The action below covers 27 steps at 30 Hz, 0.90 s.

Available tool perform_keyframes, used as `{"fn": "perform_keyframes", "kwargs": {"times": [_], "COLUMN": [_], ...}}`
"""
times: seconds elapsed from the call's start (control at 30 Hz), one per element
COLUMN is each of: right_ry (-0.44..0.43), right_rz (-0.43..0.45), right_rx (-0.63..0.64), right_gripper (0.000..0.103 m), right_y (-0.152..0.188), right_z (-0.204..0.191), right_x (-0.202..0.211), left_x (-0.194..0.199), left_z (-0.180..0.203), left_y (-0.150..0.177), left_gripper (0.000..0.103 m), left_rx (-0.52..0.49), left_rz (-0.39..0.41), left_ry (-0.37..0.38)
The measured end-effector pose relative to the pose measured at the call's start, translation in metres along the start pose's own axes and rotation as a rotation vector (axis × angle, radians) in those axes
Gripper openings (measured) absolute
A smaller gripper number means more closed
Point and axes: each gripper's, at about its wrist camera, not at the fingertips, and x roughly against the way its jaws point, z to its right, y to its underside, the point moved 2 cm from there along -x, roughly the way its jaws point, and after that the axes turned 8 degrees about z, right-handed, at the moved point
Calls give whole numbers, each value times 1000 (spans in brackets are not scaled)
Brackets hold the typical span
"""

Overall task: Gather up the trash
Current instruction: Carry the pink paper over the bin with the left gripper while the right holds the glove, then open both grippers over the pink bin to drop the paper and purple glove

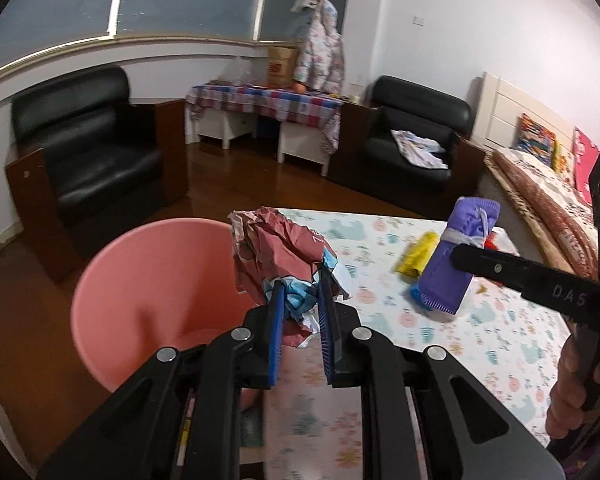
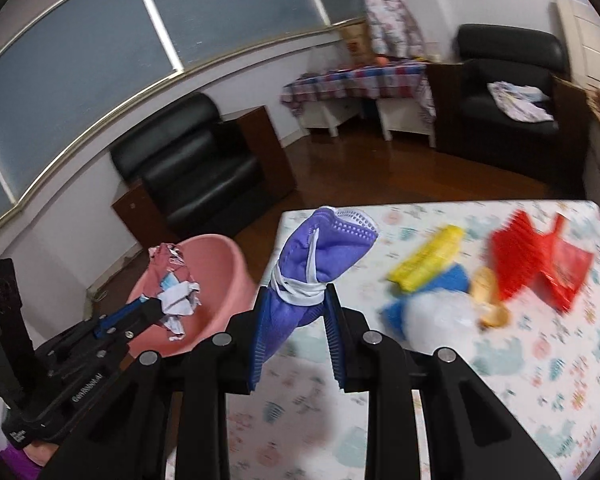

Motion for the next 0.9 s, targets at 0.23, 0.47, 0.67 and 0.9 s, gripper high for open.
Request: {"fn": "perform_keyframes", "kwargs": {"times": [0.23,0.47,0.67,0.9], "right_ry": [-102,-158,-170,-170], "right_rz": [-34,-99,-155,-201], "right_rx": [66,125,151,148], "right_gripper": [26,26,27,29], "right_y": [-9,-2,9,20], "right_z": [-54,-96,-116,-116], "right_x": [-35,-77,-109,-134], "left_x": [2,-2,-10,-15], "left_z": [-35,-60,-73,-87], "left_y": [2,11,17,21], "left_gripper": [16,16,16,17], "left_rx": [26,41,54,80], "left_rz": [-12,-46,-79,-105], "left_ry": [-82,-137,-164,-180]}}
